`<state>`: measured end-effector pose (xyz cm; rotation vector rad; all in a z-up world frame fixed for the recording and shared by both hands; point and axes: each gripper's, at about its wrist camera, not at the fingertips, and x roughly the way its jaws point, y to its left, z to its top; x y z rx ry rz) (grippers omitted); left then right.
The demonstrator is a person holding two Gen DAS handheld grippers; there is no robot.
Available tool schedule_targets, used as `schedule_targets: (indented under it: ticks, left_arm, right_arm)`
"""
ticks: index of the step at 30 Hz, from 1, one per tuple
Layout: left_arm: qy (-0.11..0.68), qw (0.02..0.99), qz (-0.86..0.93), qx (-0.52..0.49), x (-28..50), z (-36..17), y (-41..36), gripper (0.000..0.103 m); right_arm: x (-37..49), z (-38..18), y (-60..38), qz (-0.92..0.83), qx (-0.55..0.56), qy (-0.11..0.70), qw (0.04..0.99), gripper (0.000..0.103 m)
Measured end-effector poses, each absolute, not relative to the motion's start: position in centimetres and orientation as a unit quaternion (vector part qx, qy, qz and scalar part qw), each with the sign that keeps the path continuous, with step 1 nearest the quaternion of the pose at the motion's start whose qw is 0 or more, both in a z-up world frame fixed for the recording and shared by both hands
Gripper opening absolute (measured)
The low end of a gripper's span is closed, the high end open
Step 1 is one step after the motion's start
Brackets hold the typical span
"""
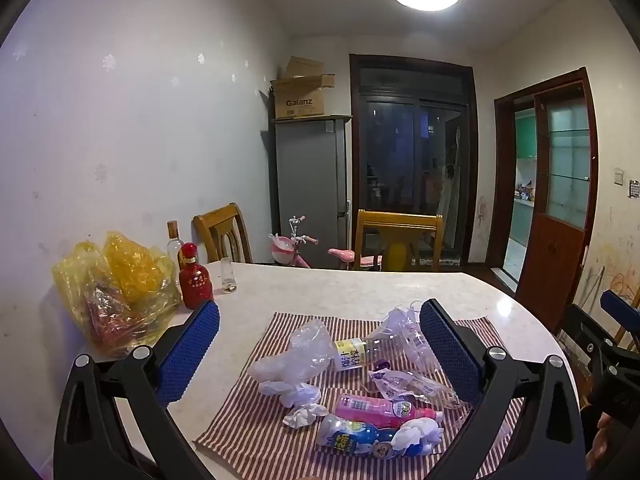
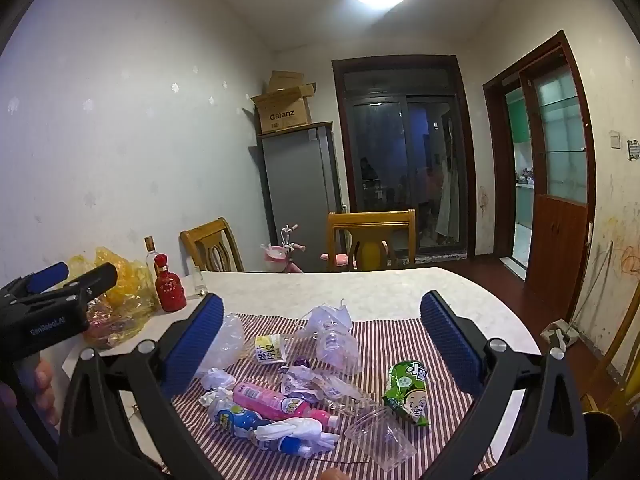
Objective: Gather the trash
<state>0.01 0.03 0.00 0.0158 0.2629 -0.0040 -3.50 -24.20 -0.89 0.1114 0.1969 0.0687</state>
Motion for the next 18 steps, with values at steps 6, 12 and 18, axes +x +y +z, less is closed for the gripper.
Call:
schedule_targets:
  ticks: [6, 12, 18]
  left_arm:
    - [0.133, 0.991, -0.002, 0.008, 0.12, -0.02, 0.15, 0.097]
    - [0.133, 0.991, -0.002, 0.013, 0.00, -0.17, -0.57, 0.097]
    - [0.134, 0.991, -0.003, 0.014, 0.20, -0.30, -0.79, 0.097]
  right_arm:
    - [-3.53, -0.89, -24.22, 0.038, 0.054, 0.099, 0.993, 0.099]
    - [-3.58, -0.89, -24.14, 0.035, 0.054, 0.100, 0.993, 0.099]
    - [-3.55, -0.89, -24.31, 0.035, 0.053, 0.100, 0.993, 0.099]
